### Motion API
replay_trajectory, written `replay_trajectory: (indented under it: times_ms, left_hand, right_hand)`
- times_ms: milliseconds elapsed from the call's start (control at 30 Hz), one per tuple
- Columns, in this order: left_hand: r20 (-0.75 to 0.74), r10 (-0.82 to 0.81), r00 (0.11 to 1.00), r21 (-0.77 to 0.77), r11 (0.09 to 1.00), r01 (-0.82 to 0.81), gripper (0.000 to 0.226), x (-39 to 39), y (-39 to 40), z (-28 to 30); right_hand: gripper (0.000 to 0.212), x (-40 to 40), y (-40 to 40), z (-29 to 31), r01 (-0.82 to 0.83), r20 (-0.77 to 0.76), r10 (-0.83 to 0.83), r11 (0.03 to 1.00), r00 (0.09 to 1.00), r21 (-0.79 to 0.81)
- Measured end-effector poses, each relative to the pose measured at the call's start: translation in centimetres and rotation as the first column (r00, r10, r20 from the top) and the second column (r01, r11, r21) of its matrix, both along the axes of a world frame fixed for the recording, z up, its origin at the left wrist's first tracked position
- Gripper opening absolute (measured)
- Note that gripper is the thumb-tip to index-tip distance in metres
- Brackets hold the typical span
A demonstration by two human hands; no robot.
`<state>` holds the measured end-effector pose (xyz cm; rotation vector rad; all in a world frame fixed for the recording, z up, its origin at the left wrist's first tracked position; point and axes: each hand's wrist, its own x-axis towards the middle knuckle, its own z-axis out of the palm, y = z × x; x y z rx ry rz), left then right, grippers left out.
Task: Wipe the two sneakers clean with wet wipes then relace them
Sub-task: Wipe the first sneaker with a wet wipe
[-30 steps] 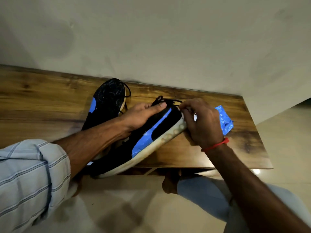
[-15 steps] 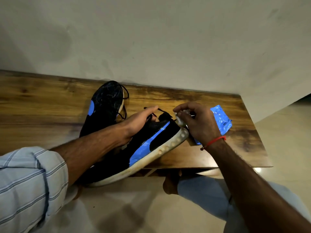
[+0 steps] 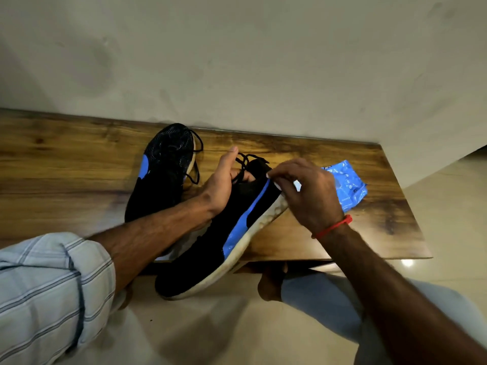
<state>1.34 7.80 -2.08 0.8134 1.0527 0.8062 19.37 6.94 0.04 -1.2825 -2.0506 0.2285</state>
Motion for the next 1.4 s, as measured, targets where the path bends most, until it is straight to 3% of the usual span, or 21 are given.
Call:
replay_trajectory:
  times_ms: [67,167,200,300,367,467,533,633,700,767,867,967,1067,1233,1333,1400]
  left_hand:
    - [-0.034,0.037,0.999,0.015,0.999,-0.037,0.076,-0.1,0.0,-0.1]
    - [-0.044,-0.009,0.999,0.070,0.997,0.012,0.080,-0.2,-0.2,0.0]
    - [-0.030,-0.014,0.999,0.063,0.998,0.016,0.081,-0.2,-0.1,0.0]
    - [-0.021,0.008,1.000,0.005,1.000,-0.008,0.081,-0.3,0.0,-0.1]
    - [-0.043,0.003,0.999,-0.001,1.000,-0.003,0.082,-0.3,0.0,0.0]
    - [-0.071,-0.037,0.997,0.028,0.999,0.039,0.086,-0.4,-0.1,0.5]
    - [-0.052,-0.068,0.996,0.013,0.998,0.068,0.092,-0.5,0.0,0.9]
    - [-0.098,-0.048,0.994,-0.023,0.999,0.046,0.092,-0.7,0.1,1.0]
    - [-0.140,-0.060,0.988,-0.026,0.998,0.057,0.092,-0.8,0.2,1.0]
    - [-0.152,-0.067,0.986,-0.029,0.998,0.064,0.091,-1.0,0.4,1.0]
    - [-0.126,-0.046,0.991,-0.039,0.998,0.041,0.087,-0.8,0.3,1.4]
    - [-0.049,0.006,0.999,-0.072,0.997,-0.009,0.081,-0.7,0.3,1.4]
    - [-0.075,-0.005,0.997,-0.084,0.996,-0.001,0.081,-0.8,0.3,1.1]
    - [-0.108,-0.136,0.985,-0.059,0.990,0.131,0.089,-0.5,0.1,1.2]
    - [-0.094,-0.230,0.969,-0.027,0.973,0.229,0.095,-0.6,0.0,1.2]
    - [-0.095,-0.265,0.959,-0.020,0.964,0.264,0.097,-0.6,-0.2,0.9]
  right_hand:
    - [0.019,-1.4,-1.5,0.1,-0.069,-0.019,0.069,0.997,0.997,-0.026]
    - [0.020,-3.6,-3.9,-0.2,-0.276,0.084,0.276,0.961,0.958,-0.015]
    - [0.020,-3.2,-3.3,-0.3,-0.267,0.098,0.266,0.964,0.959,-0.005]
    - [0.018,-0.6,0.0,0.1,-0.040,0.040,0.039,0.998,0.998,0.047]
    - [0.018,-0.6,-0.4,0.3,0.001,0.021,-0.002,1.000,1.000,0.031]
    - [0.020,-3.6,-3.7,-0.4,-0.236,0.082,0.235,0.972,0.969,0.014]
    - [0.021,-3.6,-3.3,-0.4,-0.289,0.117,0.285,0.957,0.951,0.012]
    - [0.018,-0.4,0.6,-0.5,-0.067,0.107,0.062,0.997,0.992,0.039]
    - [0.015,1.9,2.0,0.0,0.129,-0.001,-0.130,0.988,0.992,-0.083]
    - [0.011,2.5,1.9,0.4,0.203,-0.136,-0.230,0.961,0.964,-0.185]
    - [0.023,0.8,0.5,1.0,0.049,-0.136,-0.074,0.982,0.988,-0.182]
    - [0.035,-0.4,-0.7,0.8,-0.137,0.017,0.140,0.982,0.990,-0.129]
    - [0.032,0.1,-0.3,0.6,-0.110,0.024,0.112,0.989,0.993,-0.101]
    - [0.020,1.0,1.2,-0.2,-0.022,-0.180,-0.053,0.919,0.982,-0.392]
    - [0.018,0.2,0.6,0.0,-0.073,-0.179,0.014,0.941,0.984,-0.329]
    - [0.016,-1.1,-1.1,-0.1,-0.160,-0.067,0.149,0.964,0.987,-0.211]
